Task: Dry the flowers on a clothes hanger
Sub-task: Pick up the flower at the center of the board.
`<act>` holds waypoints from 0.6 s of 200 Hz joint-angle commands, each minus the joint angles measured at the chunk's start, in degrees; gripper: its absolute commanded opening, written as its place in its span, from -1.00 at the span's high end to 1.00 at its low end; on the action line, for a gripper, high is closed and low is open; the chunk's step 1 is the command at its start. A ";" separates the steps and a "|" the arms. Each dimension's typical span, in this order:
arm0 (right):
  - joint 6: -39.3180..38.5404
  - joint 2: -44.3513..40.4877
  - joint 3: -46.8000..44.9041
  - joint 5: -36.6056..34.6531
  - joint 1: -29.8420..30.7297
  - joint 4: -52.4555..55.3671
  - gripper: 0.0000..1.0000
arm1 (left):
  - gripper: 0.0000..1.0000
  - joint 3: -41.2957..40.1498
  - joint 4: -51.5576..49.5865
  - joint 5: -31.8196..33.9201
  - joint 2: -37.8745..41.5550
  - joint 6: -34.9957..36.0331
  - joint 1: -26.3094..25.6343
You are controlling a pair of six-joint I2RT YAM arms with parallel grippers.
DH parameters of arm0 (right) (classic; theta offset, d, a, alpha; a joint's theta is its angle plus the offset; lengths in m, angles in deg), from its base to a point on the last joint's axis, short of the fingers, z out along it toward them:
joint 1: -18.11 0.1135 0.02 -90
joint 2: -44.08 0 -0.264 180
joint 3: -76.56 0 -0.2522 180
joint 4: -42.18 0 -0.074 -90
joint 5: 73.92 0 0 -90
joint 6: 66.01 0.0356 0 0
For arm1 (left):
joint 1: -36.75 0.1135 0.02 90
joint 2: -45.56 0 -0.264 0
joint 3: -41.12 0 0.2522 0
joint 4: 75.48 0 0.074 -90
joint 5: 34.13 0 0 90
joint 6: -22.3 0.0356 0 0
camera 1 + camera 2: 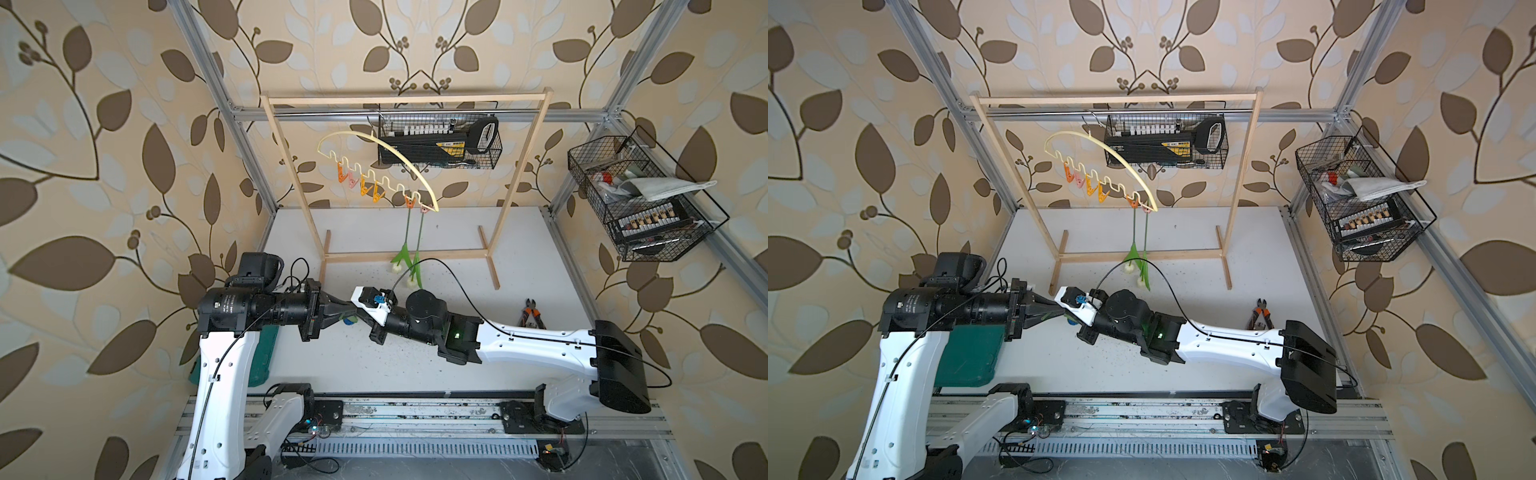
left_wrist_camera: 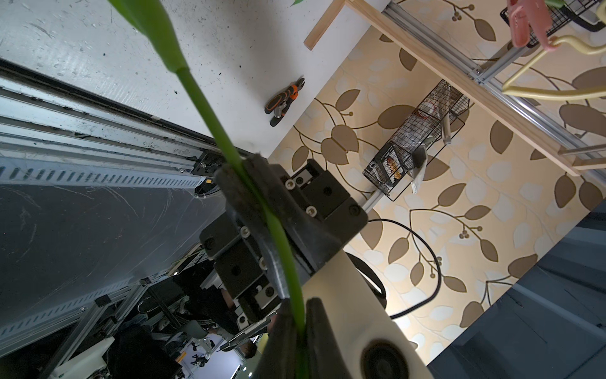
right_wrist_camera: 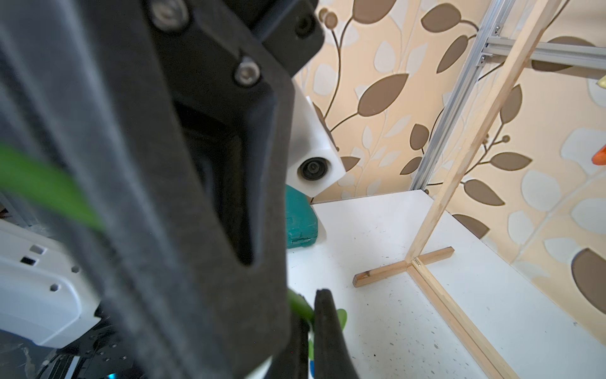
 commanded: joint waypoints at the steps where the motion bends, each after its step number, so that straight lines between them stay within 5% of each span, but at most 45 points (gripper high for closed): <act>1: 1.33 -3.15 0.10 -0.55 0.40 -1.51 1.00 | 0.40 -0.04 7.82 -2.24 0.46 -2.11 -0.59; 28: 1.47 -4.67 -0.47 -1.87 0.13 1.09 1.00 | -0.39 1.34 23.27 -1.00 -1.03 -8.49 -0.11; 43: 2.13 -5.93 -1.93 -3.38 -0.72 3.01 1.00 | -0.43 4.30 30.93 3.93 -2.12 -7.87 0.17; 72: 9.94 -11.59 -3.77 -1.60 -7.62 12.52 1.00 | -0.47 13.87 28.33 26.59 -5.04 10.10 0.20; 101: 22.43 -17.96 -5.72 11.18 -19.45 20.77 1.00 | -0.39 8.61 37.67 31.95 -7.52 21.18 -0.24; 120: 26.79 -19.32 -6.16 18.30 -22.77 23.46 1.00 | -0.38 2.55 47.42 38.22 -7.92 26.76 -5.07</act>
